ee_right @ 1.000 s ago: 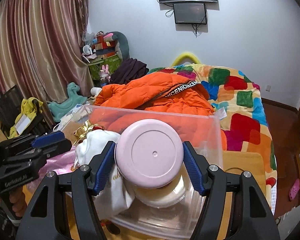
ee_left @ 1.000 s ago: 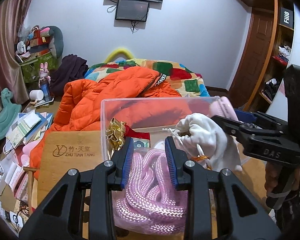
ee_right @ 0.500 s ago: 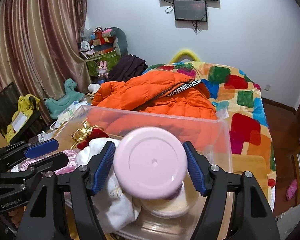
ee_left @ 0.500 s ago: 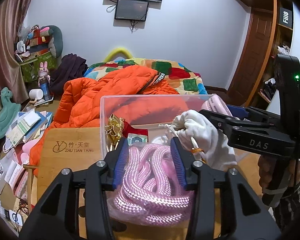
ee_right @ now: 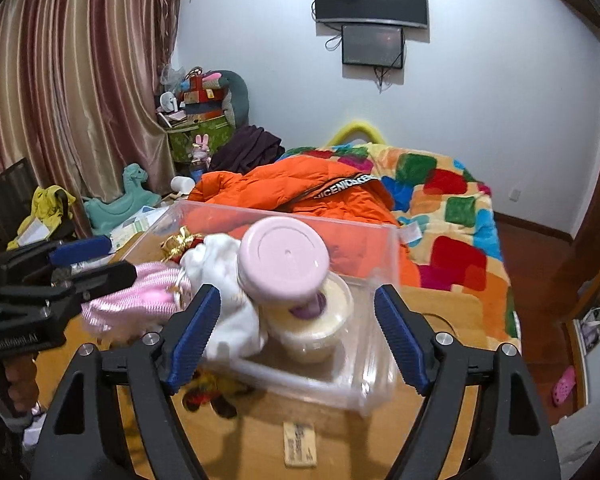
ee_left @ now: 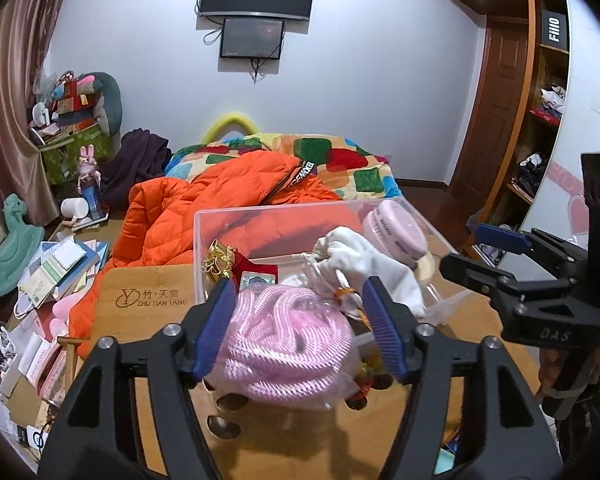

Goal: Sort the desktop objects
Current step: 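Withdraw both tools from the box toward the remaining items on the table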

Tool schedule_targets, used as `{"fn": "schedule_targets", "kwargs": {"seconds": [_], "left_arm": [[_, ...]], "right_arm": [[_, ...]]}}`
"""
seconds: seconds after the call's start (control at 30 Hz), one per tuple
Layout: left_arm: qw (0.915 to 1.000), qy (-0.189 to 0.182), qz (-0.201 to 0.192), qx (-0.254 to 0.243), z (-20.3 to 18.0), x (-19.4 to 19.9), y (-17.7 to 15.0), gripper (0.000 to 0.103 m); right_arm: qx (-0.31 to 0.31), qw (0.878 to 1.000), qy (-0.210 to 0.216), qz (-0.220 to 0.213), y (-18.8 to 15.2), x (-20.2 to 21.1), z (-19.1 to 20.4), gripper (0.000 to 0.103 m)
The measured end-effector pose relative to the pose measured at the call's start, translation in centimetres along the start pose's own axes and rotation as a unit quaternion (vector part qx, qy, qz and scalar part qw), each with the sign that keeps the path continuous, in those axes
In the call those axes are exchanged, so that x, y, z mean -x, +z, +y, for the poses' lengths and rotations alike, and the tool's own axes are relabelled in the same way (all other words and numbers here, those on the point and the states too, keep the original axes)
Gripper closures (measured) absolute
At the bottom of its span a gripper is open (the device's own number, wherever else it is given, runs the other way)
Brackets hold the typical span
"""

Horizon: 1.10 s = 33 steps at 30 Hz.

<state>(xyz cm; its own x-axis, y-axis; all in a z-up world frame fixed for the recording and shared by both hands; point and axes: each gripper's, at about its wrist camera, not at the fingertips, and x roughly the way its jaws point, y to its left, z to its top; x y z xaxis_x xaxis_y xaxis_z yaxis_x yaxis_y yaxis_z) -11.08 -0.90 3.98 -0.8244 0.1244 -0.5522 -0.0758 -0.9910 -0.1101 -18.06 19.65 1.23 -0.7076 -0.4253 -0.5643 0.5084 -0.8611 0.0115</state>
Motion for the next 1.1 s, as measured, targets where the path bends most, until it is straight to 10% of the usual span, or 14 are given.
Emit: {"fn": "schedule_targets", "kwargs": {"seconds": [0.57,1.1], "left_arm": [[0.9997,0.013,-0.001,-0.020,-3.1,3.3,-2.8,0.033],[0.9968,0.016,0.078,-0.007,-4.7,-1.0,-6.8,0.033]], "right_arm": [[-0.025,0.999,-0.015,0.035,-6.6,2.1,-1.9,0.026],[-0.042,0.998,0.000,0.053,-9.8,1.1,-2.2,0.028]]}}
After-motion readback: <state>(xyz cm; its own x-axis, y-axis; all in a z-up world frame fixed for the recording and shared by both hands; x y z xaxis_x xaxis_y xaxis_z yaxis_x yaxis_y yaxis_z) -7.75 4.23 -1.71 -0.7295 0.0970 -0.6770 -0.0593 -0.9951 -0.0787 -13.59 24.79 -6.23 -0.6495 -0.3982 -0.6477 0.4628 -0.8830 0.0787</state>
